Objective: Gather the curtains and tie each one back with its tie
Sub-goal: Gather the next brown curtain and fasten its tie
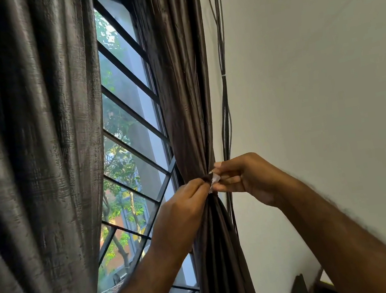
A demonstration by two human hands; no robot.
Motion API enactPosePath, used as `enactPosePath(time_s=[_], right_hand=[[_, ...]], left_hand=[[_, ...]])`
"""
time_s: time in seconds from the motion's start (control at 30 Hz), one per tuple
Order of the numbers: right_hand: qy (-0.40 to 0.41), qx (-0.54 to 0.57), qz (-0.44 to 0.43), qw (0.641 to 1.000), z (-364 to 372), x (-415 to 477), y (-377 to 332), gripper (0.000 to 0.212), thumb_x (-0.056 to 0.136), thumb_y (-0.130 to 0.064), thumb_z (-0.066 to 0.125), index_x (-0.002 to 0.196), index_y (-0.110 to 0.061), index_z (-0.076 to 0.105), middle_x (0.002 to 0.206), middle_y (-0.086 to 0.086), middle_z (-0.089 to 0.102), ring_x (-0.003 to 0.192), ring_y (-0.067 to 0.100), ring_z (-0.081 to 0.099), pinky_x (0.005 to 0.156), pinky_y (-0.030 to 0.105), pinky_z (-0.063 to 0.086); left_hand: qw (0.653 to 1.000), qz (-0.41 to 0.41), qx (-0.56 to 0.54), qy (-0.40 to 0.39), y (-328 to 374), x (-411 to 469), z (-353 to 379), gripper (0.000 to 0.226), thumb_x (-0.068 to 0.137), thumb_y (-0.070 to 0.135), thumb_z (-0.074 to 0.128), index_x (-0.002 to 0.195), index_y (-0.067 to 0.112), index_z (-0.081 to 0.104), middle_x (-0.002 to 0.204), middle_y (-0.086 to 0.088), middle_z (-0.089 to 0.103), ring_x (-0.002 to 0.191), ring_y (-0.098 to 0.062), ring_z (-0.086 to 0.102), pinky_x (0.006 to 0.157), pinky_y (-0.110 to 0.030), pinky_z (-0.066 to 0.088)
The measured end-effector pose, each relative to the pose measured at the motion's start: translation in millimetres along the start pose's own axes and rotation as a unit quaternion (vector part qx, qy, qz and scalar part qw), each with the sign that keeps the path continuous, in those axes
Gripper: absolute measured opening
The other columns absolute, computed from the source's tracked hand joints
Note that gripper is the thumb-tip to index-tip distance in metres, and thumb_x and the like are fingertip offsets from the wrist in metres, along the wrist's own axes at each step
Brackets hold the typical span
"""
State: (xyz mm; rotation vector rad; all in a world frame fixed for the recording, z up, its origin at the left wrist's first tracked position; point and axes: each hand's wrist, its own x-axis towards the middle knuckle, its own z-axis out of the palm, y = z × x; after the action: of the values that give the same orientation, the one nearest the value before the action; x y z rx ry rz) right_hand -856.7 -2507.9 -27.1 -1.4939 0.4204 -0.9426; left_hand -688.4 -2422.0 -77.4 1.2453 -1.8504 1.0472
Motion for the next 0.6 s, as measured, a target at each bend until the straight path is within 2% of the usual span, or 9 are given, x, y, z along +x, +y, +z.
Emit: enactPosePath(time_s=[0.1,0.2,0.27,0.3,0.37,0.4,0.47,0.53,0.6], right_hand=[[0.002,-0.07,-0.015,0.997,2,-1,-2,0.024,0.084,-0.018,0.077,0.097,0.002,0.077,0.092,0.015,0.078,0.086,0.026,0.077,0.075,0.028,0.062],[0.047,-0.142,-0.052,0.987,4,0,0,0.013,0.079,-0.004,0.08,0.09,0.001,0.074,0.075,0.01,0.075,0.067,0.018,0.075,0.061,0.021,0.058],[0.086,-0.139,-0.084,0.983,5,0,2,0.008,0.081,0.006,0.075,0.085,-0.001,0.072,0.067,0.011,0.071,0.06,0.018,0.071,0.055,0.021,0.057],[0.107,-0.136,-0.095,0.98,6,1,3,0.011,0.083,0.009,0.071,0.083,-0.002,0.071,0.066,0.012,0.069,0.058,0.018,0.07,0.054,0.023,0.057],[0.143,-0.138,-0.105,0.974,10,1,5,0.018,0.084,0.014,0.065,0.08,-0.003,0.071,0.063,0.012,0.067,0.056,0.017,0.069,0.053,0.024,0.058],[0.152,-0.139,-0.108,0.973,13,1,6,0.021,0.083,0.016,0.063,0.079,-0.003,0.071,0.062,0.011,0.067,0.056,0.017,0.068,0.054,0.026,0.058],[0.15,-0.127,-0.116,0.974,15,1,10,0.023,0.083,0.017,0.062,0.079,-0.004,0.071,0.061,0.01,0.067,0.057,0.019,0.069,0.055,0.027,0.058],[0.123,-0.084,-0.123,0.981,12,0,12,0.016,0.084,0.014,0.066,0.086,-0.001,0.071,0.066,0.011,0.07,0.062,0.02,0.071,0.059,0.026,0.059],[0.091,-0.045,-0.126,0.987,7,-2,14,0.012,0.083,0.006,0.072,0.094,0.002,0.071,0.074,0.013,0.074,0.07,0.021,0.074,0.064,0.024,0.06]], left_hand=[[0.999,0.028,0.036,-0.016,1,-1,3,0.03,0.093,0.014,0.054,0.119,0.006,0.067,0.117,-0.008,0.067,0.1,-0.023,0.068,0.073,-0.037,0.062],[0.998,0.049,0.04,0.003,4,2,5,0.03,0.093,0.017,0.056,0.118,0.01,0.069,0.115,-0.005,0.068,0.103,-0.021,0.065,0.076,-0.036,0.06],[0.995,-0.062,-0.052,0.061,12,6,5,0.026,0.092,0.029,0.058,0.11,0.02,0.073,0.111,0.005,0.066,0.101,-0.016,0.061,0.08,-0.031,0.054],[0.975,-0.163,-0.123,0.09,17,9,3,0.025,0.09,0.038,0.062,0.11,0.026,0.071,0.111,0.01,0.06,0.101,-0.013,0.058,0.081,-0.026,0.05],[0.886,-0.373,-0.259,0.093,27,14,1,0.044,0.081,0.049,0.072,0.118,0.03,0.056,0.112,0.012,0.052,0.098,-0.009,0.057,0.078,-0.022,0.047],[0.845,-0.429,-0.313,0.069,29,16,1,0.051,0.078,0.047,0.075,0.119,0.029,0.051,0.111,0.011,0.055,0.093,-0.008,0.061,0.075,-0.023,0.049],[0.795,-0.444,-0.413,0.039,29,20,1,0.039,0.08,0.034,0.078,0.113,0.025,0.058,0.095,0.01,0.071,0.08,-0.002,0.069,0.069,-0.021,0.055],[0.811,-0.406,-0.421,0.035,25,24,-3,0.022,0.081,0.021,0.079,0.098,0.025,0.066,0.079,0.014,0.075,0.071,0.005,0.069,0.065,-0.013,0.054],[0.851,-0.367,-0.376,0.014,17,27,-4,0.02,0.08,0.018,0.08,0.095,0.027,0.07,0.082,0.012,0.075,0.073,0.005,0.07,0.067,-0.012,0.053]])
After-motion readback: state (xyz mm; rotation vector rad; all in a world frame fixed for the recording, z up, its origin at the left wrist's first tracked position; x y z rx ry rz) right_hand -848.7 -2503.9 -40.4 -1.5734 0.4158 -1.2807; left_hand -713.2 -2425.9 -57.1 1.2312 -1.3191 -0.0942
